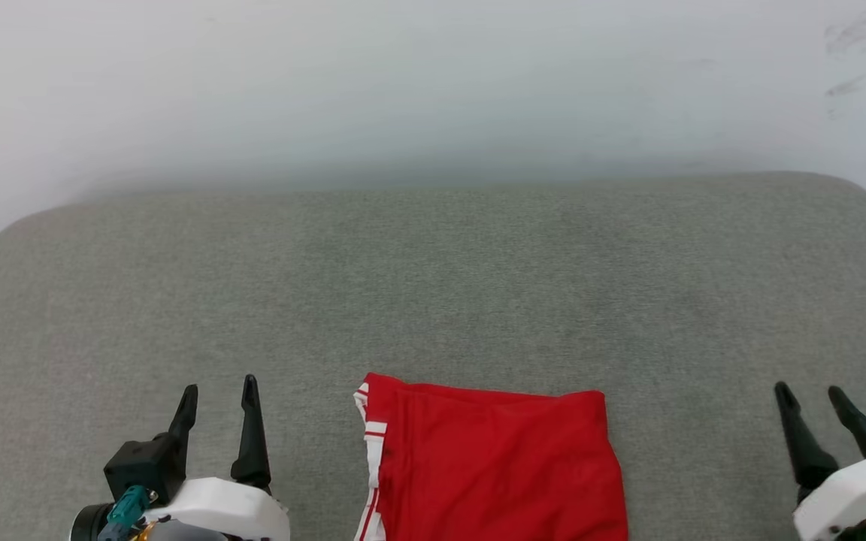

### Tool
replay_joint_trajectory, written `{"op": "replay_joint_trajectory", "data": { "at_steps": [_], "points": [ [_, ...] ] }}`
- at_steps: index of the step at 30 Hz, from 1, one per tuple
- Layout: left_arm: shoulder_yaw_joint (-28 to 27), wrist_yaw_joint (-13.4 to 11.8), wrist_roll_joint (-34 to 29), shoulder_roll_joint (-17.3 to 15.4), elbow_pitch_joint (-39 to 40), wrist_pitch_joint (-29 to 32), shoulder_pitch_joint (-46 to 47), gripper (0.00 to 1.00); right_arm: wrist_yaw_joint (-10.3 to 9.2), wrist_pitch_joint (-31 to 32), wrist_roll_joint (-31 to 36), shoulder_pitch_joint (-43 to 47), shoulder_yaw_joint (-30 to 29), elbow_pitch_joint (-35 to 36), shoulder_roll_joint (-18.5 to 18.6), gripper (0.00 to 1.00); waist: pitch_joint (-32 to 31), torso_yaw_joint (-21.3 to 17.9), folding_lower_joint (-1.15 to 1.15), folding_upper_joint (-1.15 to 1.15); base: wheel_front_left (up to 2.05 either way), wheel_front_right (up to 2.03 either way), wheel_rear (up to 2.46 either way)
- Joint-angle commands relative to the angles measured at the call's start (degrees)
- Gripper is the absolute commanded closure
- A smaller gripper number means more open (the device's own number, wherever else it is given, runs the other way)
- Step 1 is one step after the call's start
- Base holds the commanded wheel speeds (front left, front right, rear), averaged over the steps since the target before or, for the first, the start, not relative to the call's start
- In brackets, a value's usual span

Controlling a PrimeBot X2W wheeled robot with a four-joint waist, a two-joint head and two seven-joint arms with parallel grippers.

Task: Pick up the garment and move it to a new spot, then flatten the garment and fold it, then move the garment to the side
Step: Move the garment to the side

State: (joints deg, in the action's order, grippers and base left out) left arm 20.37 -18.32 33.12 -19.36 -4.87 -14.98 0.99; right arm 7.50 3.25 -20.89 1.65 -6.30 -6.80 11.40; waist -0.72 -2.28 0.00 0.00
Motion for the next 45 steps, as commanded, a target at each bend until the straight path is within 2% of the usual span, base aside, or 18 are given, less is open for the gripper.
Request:
{"op": "replay_joint_trajectory", "data": {
  "at_steps": [1, 5, 9, 16, 20, 26, 27, 28, 29, 36, 38, 40, 45],
  "points": [
    [-0.23, 0.22, -0.54, 0.22, 0.27, -0.26, 0.68, 0.00, -0.04, 1.72, -2.80, -1.24, -0.14, -1.23, 1.22, 0.00, 0.39, 0.90, 0.00, 0.00, 0.00, 0.00, 0.00],
    [-0.32, 0.71, -1.69, 1.15, 0.53, -0.25, 0.88, 0.00, -0.03, 9.15, -10.70, -2.97, 0.51, -6.27, 5.46, 0.00, 1.29, 2.74, 0.00, 0.00, 0.00, 0.00, 0.00],
    [0.26, 1.83, -2.87, 1.64, 0.28, -0.21, 2.35, 0.00, -0.03, 16.80, -17.80, -4.21, 1.79, -10.82, 6.69, 0.00, 3.50, 5.19, 0.00, 0.00, 0.00, 0.00, 0.00],
    [0.79, 3.52, -4.36, 3.41, -1.07, -0.21, 5.10, 0.00, -0.04, 33.52, -33.23, -5.30, 5.86, -14.57, 2.01, 0.00, 6.82, 8.76, 0.00, 0.00, 0.00, 0.00, 0.00],
    [1.13, 4.15, -4.95, 3.66, -2.10, -0.21, 5.55, 0.00, -0.06, 36.47, -39.41, -6.09, 6.92, -14.39, -0.30, 0.00, 7.87, 9.42, 0.00, 0.00, 0.00, 0.00, 0.00],
    [1.17, 4.68, -5.21, 3.52, -3.09, -0.21, 5.78, 0.00, -0.07, 37.53, -42.93, -6.76, 9.83, -16.00, -1.54, 0.02, 8.09, 9.14, 0.00, 0.00, 0.00, 0.00, 0.00],
    [1.21, 4.72, -5.24, 3.48, -3.24, -0.21, 5.86, 0.00, -0.07, 37.36, -43.13, -6.93, 10.32, -16.27, -1.46, 0.58, 7.99, 9.00, 0.00, 0.00, 0.00, 0.00, 0.00],
    [1.21, 4.80, -5.23, 3.41, -3.29, -0.21, 5.97, 0.00, -0.07, 36.81, -42.85, -7.28, 10.89, -16.25, -1.15, 0.93, 7.86, 8.80, 0.00, 0.00, 0.00, 0.00, 0.00],
    [1.15, 4.92, -5.15, 3.28, -3.46, -0.21, 6.01, 0.00, -0.07, 36.40, -42.71, -7.69, 11.34, -16.17, -0.80, 1.00, 7.62, 8.53, 0.00, 0.00, 0.00, 0.00, 0.00],
    [1.18, 5.04, -5.34, 2.58, -3.82, -0.11, 5.45, 0.00, -0.04, 32.26, -41.68, -9.87, 14.47, -12.40, 2.18, 1.00, 5.80, 6.36, 0.00, 0.00, 0.00, 0.00, 0.00],
    [1.04, 4.70, -5.23, 2.47, -3.56, -0.09, 4.70, 0.00, -0.04, 30.45, -38.17, -10.31, 17.20, -11.06, 4.93, 1.00, 4.68, 4.71, 0.00, 0.00, 0.00, 0.00, 0.00],
    [1.03, 4.61, -5.26, 2.52, -3.27, -0.09, 4.52, 0.00, -0.03, 29.88, -36.67, -10.70, 17.99, -10.88, 6.04, 1.00, 4.37, 4.10, 0.00, 0.00, 0.00, 0.00, 0.00],
    [1.12, 4.28, -5.40, 2.63, -2.25, -0.12, 3.68, 0.00, -0.04, 27.88, -27.13, -12.12, 22.16, -11.21, 11.33, 1.00, 2.94, -0.30, 0.00, 0.00, 0.00, 0.00, 0.00]
  ]
}}
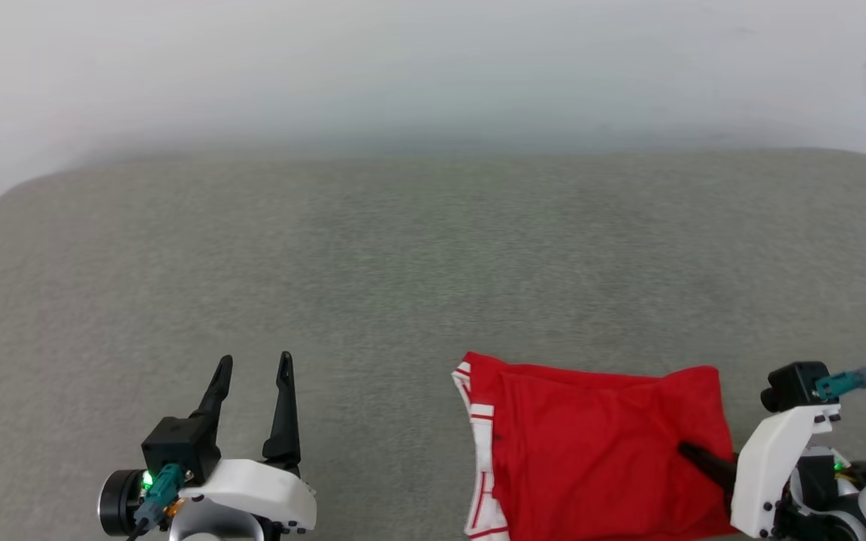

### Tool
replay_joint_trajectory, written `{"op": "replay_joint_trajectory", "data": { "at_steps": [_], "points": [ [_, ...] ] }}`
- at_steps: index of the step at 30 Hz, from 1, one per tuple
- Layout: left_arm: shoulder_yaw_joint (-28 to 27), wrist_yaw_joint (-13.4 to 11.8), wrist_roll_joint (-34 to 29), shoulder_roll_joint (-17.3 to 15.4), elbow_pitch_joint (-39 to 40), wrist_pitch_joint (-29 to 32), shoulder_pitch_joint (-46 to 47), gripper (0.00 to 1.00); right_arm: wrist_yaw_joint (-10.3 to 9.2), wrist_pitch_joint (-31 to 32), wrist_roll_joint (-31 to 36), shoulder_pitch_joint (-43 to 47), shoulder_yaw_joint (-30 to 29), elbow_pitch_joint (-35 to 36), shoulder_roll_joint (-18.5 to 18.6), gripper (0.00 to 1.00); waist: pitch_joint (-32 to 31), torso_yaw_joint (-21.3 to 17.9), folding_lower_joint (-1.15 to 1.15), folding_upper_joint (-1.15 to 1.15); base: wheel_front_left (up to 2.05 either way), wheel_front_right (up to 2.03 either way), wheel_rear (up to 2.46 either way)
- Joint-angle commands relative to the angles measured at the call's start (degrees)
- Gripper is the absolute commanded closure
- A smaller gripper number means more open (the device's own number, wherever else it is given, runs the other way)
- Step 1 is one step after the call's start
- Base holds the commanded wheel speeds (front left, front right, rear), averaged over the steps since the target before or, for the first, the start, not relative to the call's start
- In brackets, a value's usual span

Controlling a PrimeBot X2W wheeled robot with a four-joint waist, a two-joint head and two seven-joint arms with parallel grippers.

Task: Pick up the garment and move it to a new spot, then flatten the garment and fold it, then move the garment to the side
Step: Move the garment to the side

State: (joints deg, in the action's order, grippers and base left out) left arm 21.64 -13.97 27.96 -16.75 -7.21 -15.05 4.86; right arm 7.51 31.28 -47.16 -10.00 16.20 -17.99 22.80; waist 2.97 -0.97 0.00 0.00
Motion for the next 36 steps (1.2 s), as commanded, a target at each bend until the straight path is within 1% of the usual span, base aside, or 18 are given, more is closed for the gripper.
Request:
{"op": "replay_joint_trajectory", "data": {
  "at_steps": [1, 6, 9, 12, 14, 18, 23, 29, 31, 34, 35, 36],
  "points": [
    [-0.30, -0.18, -0.18, 0.05, 0.34, -0.06, -0.42, 0.00, -0.05, -0.28, 0.94, -1.08, 0.46, -0.13, 0.63, 1.00, -0.80, -2.92, 0.00, 0.00, 0.00, 0.00, 0.00],
    [0.15, 0.07, -0.59, 0.49, 1.44, -0.07, 0.32, 0.00, -0.06, -0.64, 5.66, -4.48, 1.44, -1.73, 2.24, 1.00, 0.63, -9.16, 0.00, 0.00, 0.00, 0.00, 0.00],
    [0.54, 0.15, -1.35, 0.18, 2.79, 0.06, 2.29, 0.00, -0.05, -1.46, 8.72, -8.21, 1.26, -2.87, 3.22, 1.00, 3.67, -12.46, 0.00, 0.00, 0.00, 0.00, 0.00],
    [1.30, 0.65, -2.51, -0.28, 3.86, 0.72, 4.71, 0.00, -0.05, -3.21, 11.78, -11.86, 0.45, -5.66, 3.78, 1.00, 6.98, -14.72, 0.00, 0.00, 0.00, 0.00, 0.00],
    [1.57, 0.84, -3.17, -0.61, 4.68, 1.29, 6.76, 0.00, -0.07, -4.59, 13.90, -14.88, -0.12, -7.84, 5.10, 1.00, 9.42, -15.75, 0.00, 0.00, 0.00, 0.00, 0.00],
    [2.40, 1.43, -4.53, -0.97, 6.24, 2.64, 11.33, 0.00, -0.06, -9.12, 17.21, -20.04, -2.77, -13.04, 6.25, 1.00, 14.18, -16.64, 0.00, 0.00, 0.00, 0.00, 0.00],
    [2.88, 2.35, -6.12, -2.16, 7.41, 4.31, 16.59, 0.00, -0.07, -14.67, 20.42, -26.72, -7.86, -20.02, 7.86, 1.00, 19.82, -17.00, 0.00, 0.00, 0.00, 0.00, 0.00],
    [4.21, 3.17, -7.88, -2.18, 9.09, 6.13, 21.82, 0.00, -0.07, -20.39, 23.45, -32.75, -14.19, -27.39, 11.49, 1.00, 25.49, -15.17, 0.00, 0.00, 0.00, 0.00, 0.00],
    [4.25, 3.22, -8.43, -2.42, 9.58, 6.31, 23.29, 0.00, -0.07, -23.23, 24.51, -34.46, -16.52, -29.57, 11.48, 1.00, 26.89, -14.76, 0.00, 0.00, 0.00, 0.00, 0.00],
    [4.47, 3.07, -9.07, -2.58, 10.14, 6.56, 24.61, 0.00, -0.06, -26.52, 27.30, -35.78, -19.07, -33.94, 9.86, 1.00, 28.15, -14.30, 0.00, 0.00, 0.00, 0.00, 0.00],
    [4.47, 3.06, -9.14, -2.60, 10.22, 6.56, 24.98, 0.00, -0.06, -27.78, 28.05, -36.38, -19.46, -34.95, 9.19, 0.91, 28.38, -14.15, 0.00, 0.00, 0.00, 0.00, 0.00],
    [4.42, 3.00, -9.23, -2.71, 10.24, 6.57, 25.23, 0.00, -0.06, -29.17, 28.83, -36.95, -20.06, -36.00, 8.83, 0.68, 28.57, -14.05, 0.00, 0.00, 0.00, 0.00, 0.00]
  ]
}}
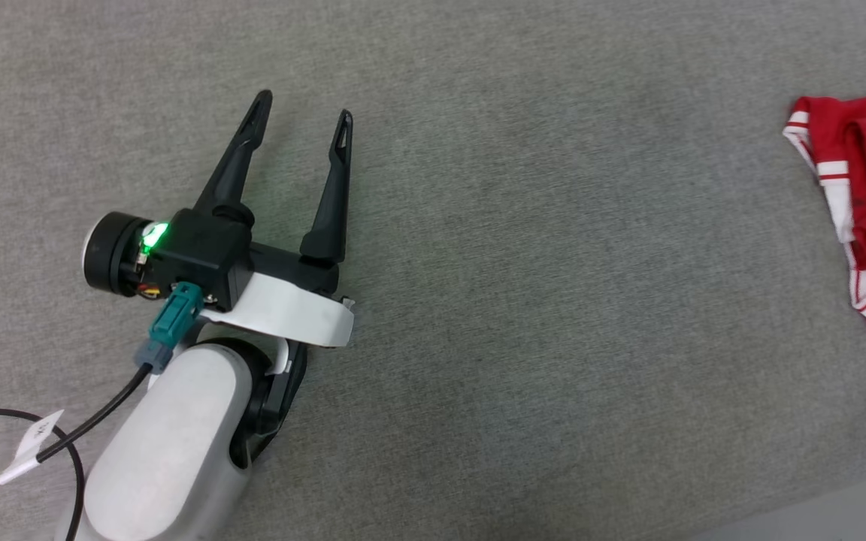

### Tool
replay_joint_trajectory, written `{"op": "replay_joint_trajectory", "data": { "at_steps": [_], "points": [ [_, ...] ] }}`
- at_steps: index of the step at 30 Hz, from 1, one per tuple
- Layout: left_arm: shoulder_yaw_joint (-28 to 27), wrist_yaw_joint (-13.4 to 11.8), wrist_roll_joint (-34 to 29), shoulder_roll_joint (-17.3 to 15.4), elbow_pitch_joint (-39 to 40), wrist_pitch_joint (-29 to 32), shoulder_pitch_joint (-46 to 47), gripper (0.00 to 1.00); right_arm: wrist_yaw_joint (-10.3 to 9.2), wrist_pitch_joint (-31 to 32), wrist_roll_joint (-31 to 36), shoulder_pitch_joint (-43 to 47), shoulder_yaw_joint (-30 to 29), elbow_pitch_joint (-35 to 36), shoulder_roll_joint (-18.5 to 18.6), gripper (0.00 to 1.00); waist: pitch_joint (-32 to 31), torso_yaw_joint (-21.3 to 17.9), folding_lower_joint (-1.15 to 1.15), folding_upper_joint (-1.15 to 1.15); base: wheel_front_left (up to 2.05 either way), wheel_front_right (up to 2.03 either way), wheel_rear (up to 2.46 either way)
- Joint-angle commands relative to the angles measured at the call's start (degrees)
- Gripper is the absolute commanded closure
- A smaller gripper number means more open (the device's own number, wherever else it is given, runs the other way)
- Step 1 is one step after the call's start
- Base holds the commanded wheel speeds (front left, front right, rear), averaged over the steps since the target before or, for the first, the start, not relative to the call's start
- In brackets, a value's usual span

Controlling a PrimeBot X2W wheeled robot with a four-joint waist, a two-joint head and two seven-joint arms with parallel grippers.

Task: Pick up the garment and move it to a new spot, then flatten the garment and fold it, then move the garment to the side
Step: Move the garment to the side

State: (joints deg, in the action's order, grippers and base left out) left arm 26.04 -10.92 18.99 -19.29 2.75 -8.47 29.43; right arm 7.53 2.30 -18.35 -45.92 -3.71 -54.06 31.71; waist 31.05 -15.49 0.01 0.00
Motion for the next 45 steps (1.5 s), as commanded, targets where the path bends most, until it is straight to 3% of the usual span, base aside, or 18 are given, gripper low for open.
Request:
{"op": "replay_joint_trajectory", "data": {
  "at_steps": [1, 2, 5, 10, 19, 24, 31, 38, 45],
  "points": [
    [0.01, -0.11, -0.27, -0.36, 0.19, 0.01, 0.71, 0.00, -0.09, -1.54, 1.02, -1.51, -0.79, -1.11, -0.29, 0.29, 0.61, 0.52, -0.01, 0.00, 0.00, 0.00, 0.00],
    [0.05, -0.14, -0.30, -0.38, 0.12, 0.01, 0.78, 0.00, -0.09, -2.85, 1.77, -1.77, -1.68, -2.42, -0.70, 0.00, 0.69, 0.58, -0.01, 0.00, 0.00, 0.00, 0.00],
    [0.07, -0.20, -0.13, -0.41, -0.09, -0.21, 0.59, 0.00, -0.09, -5.69, 3.98, -2.35, -3.47, -6.24, -1.74, 0.00, 0.59, 0.85, -0.01, 0.00, 0.00, 0.00, 0.00],
    [0.25, -0.69, 0.48, -0.23, -1.02, -0.86, -1.56, 0.00, -0.09, -11.33, 9.06, -2.86, -7.14, -10.73, -0.24, 0.00, -1.58, 0.87, -0.01, 0.00, 0.00, 0.00, 0.00],
    [0.93, -0.24, 3.85, 1.83, -6.63, -3.96, -8.30, 0.00, -0.09, -16.67, 15.40, 2.42, -10.50, -9.46, -2.49, 0.00, -13.38, 1.51, -0.01, 0.00, 0.00, 0.00, 0.00],
    [0.17, -1.21, 5.76, 2.29, -8.77, -5.02, -13.80, 0.00, -0.09, -17.30, 17.88, 8.94, -10.85, -4.12, -6.55, 0.00, -20.63, 2.72, -0.01, 0.00, 0.00, 0.00, 0.00],
    [-2.65, -3.23, 8.73, 2.13, -9.43, -5.81, -20.85, 0.00, -0.09, -17.09, 19.91, 20.74, -9.09, 7.18, -15.65, 0.00, -27.77, 5.81, -0.01, 0.00, 0.00, 0.00, 0.00],
    [-5.59, -4.44, 10.38, 1.73, -9.41, -6.36, -24.63, 0.00, -0.08, -15.25, 18.74, 29.50, -5.23, 18.34, -22.35, 0.00, -30.84, 9.52, -0.01, 0.00, 0.00, 0.00, 0.00],
    [-8.00, -3.72, 10.19, -0.64, -9.13, -6.57, -26.77, 0.00, -0.08, -12.37, 17.06, 36.14, -1.12, 31.65, -25.55, 0.00, -32.61, 13.27, -0.01, 0.00, 0.00, 0.00, 0.00]
  ]
}}
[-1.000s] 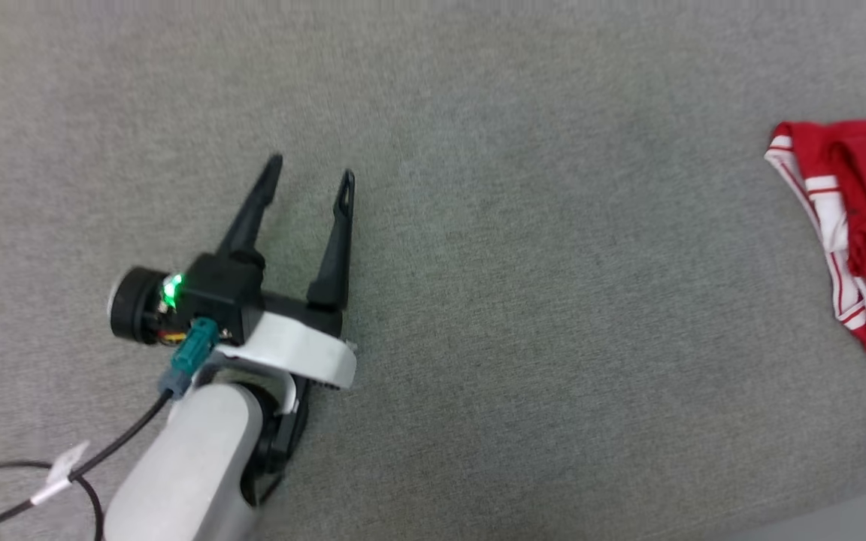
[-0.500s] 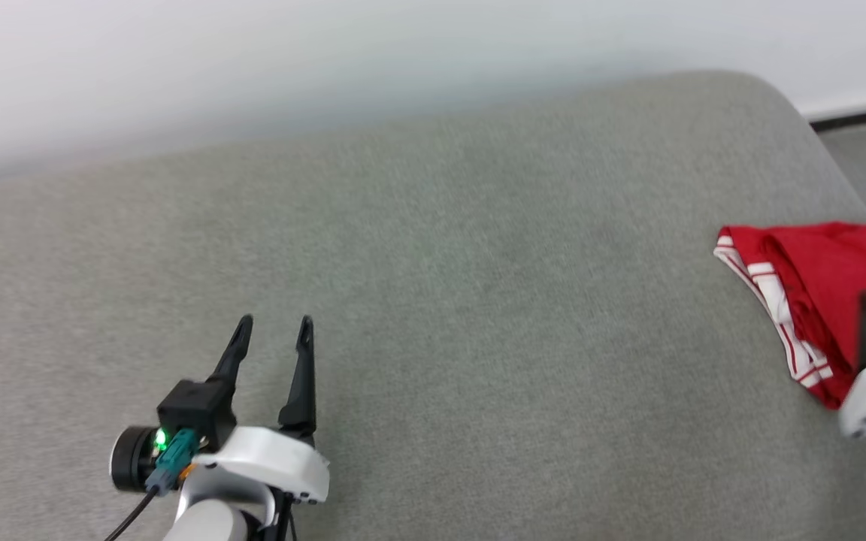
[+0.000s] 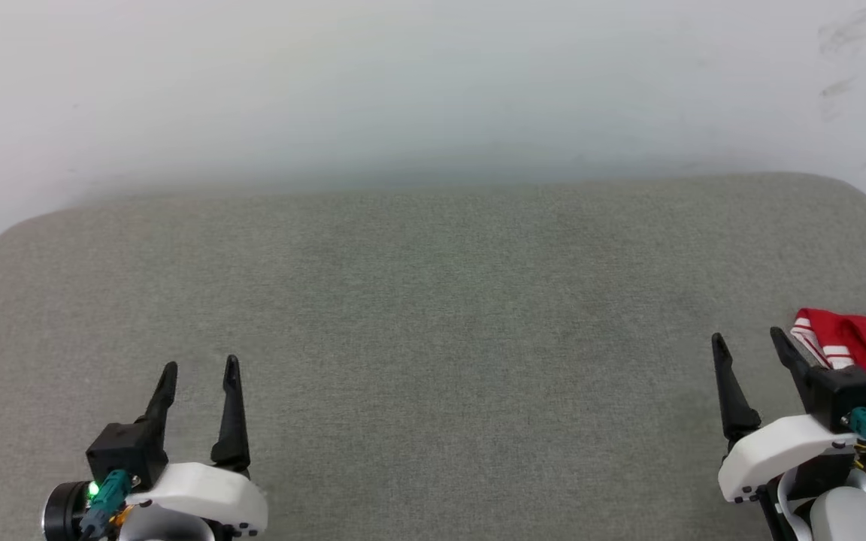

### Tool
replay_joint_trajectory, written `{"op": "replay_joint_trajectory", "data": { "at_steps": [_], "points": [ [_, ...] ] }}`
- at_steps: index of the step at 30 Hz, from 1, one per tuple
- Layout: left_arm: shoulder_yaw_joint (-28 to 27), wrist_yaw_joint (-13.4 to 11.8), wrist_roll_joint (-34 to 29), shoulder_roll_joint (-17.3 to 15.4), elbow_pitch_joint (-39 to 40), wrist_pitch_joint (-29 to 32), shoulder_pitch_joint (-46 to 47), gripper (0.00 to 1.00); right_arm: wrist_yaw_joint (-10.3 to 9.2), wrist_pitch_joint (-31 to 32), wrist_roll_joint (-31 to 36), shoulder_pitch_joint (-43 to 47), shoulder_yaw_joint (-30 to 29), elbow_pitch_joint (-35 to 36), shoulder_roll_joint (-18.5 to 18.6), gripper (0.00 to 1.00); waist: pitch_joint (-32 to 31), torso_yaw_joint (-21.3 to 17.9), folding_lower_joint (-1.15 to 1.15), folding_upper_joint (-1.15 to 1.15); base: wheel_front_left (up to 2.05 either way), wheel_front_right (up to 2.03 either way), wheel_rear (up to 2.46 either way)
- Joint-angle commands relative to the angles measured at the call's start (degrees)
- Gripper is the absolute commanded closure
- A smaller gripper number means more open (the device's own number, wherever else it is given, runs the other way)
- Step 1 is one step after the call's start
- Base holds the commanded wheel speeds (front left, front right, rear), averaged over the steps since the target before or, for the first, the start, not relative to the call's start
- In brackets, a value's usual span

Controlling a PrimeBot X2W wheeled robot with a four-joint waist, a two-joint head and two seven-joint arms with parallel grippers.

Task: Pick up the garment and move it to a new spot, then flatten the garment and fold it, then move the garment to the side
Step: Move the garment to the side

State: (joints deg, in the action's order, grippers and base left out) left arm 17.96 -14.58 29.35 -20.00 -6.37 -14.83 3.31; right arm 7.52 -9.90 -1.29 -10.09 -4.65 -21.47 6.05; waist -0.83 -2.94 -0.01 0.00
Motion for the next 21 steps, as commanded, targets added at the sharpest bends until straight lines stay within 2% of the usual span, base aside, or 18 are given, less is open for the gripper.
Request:
{"op": "replay_joint_trajectory", "data": {
  "at_steps": [1, 6, 11, 21],
  "points": [
    [-0.18, 0.24, -0.34, -0.32, 0.19, -0.26, -1.00, 0.00, -0.08, 0.31, 0.14, 1.22, 0.16, 1.14, -0.18, 0.00, -0.94, 0.98, 0.01, 0.00, 0.00, 0.00, 0.00],
    [-1.41, 1.42, -0.64, -2.35, 0.65, -0.36, -2.83, 0.00, -0.07, 3.15, 0.40, 6.31, 1.36, 9.37, -1.25, 0.00, -1.97, 1.26, 0.01, 0.00, 0.00, 0.00, 0.00],
    [-1.51, 1.93, -0.31, -2.53, 0.10, -0.41, -5.13, 0.00, -0.08, 6.07, 0.78, 11.74, 1.55, 16.23, -2.04, 0.00, -3.21, 0.40, 0.01, 0.00, 0.00, 0.00, 0.00],
    [-1.34, 1.43, -0.61, -1.37, -0.92, -0.45, -6.58, 0.00, -0.07, 8.09, -0.43, 16.11, 2.03, 21.77, -2.96, 0.00, -4.09, -0.22, 0.01, 0.00, 0.00, 0.00, 0.00]
  ]
}}
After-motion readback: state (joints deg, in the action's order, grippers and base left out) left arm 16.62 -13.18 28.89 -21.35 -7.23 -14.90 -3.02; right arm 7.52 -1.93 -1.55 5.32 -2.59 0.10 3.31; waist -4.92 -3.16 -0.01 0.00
